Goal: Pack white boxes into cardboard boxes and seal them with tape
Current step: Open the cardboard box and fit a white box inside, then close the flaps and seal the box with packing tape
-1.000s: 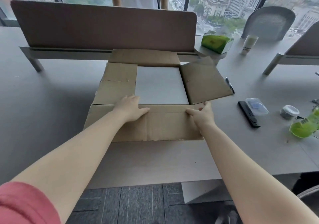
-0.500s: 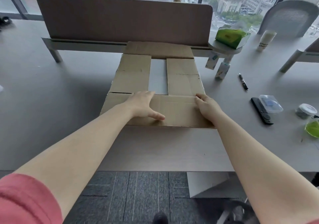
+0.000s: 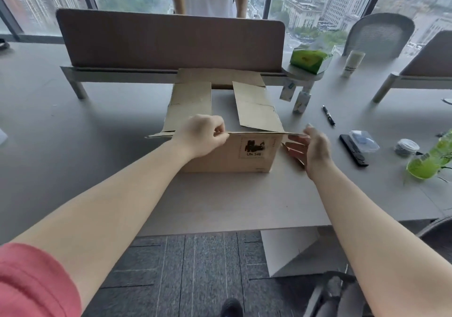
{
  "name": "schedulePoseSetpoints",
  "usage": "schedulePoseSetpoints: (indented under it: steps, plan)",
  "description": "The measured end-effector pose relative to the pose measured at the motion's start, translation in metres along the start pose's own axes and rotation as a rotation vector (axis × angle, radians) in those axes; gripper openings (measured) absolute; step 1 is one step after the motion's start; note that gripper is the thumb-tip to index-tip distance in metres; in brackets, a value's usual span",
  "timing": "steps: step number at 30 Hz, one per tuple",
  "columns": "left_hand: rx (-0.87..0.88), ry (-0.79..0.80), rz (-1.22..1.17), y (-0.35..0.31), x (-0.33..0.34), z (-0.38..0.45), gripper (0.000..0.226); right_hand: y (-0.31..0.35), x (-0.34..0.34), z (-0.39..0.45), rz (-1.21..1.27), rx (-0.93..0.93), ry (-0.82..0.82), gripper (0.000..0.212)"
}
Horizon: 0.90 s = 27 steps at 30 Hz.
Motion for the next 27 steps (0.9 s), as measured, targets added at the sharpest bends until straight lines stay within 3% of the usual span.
schedulePoseSetpoints:
  steps: [4, 11, 16, 22, 27]
  plan:
    - [-0.023, -0.272, 0.117, 0.002, -0.022, 0.025, 0.025, 0.031, 0.012, 0.006, -0.072, -0.173, 0.011, 0.011]
    - [-0.238, -0.376, 0.189, 0.027, -0.026, 0.07, 0.03, 0.05, 0.027, 0.061, -0.398, -0.359, -0.055, 0.028]
    - [-0.307, -0.273, 0.277, 0.043, -0.002, 0.11, 0.027, 0.042, 0.05, 0.108, -0.466, -0.307, -0.005, 0.03]
    - [-0.344, 0.055, 0.204, 0.071, 0.05, 0.136, 0.037, 0.003, 0.072, 0.149, -0.622, -0.063, 0.151, 0.044]
    - [-0.322, 0.094, 0.191, 0.081, 0.061, 0.144, 0.029, -0.008, 0.08, 0.165, -0.75, -0.011, 0.194, 0.047]
Point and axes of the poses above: each hand's wrist, its own z-axis towards the middle knuckle, its own x-axis out of the palm, y = z × x, the point moved 6 cm from there along z, towards the middle knuckle, and after that the axes turned 7 degrees about -x, right-handed, at the moved point
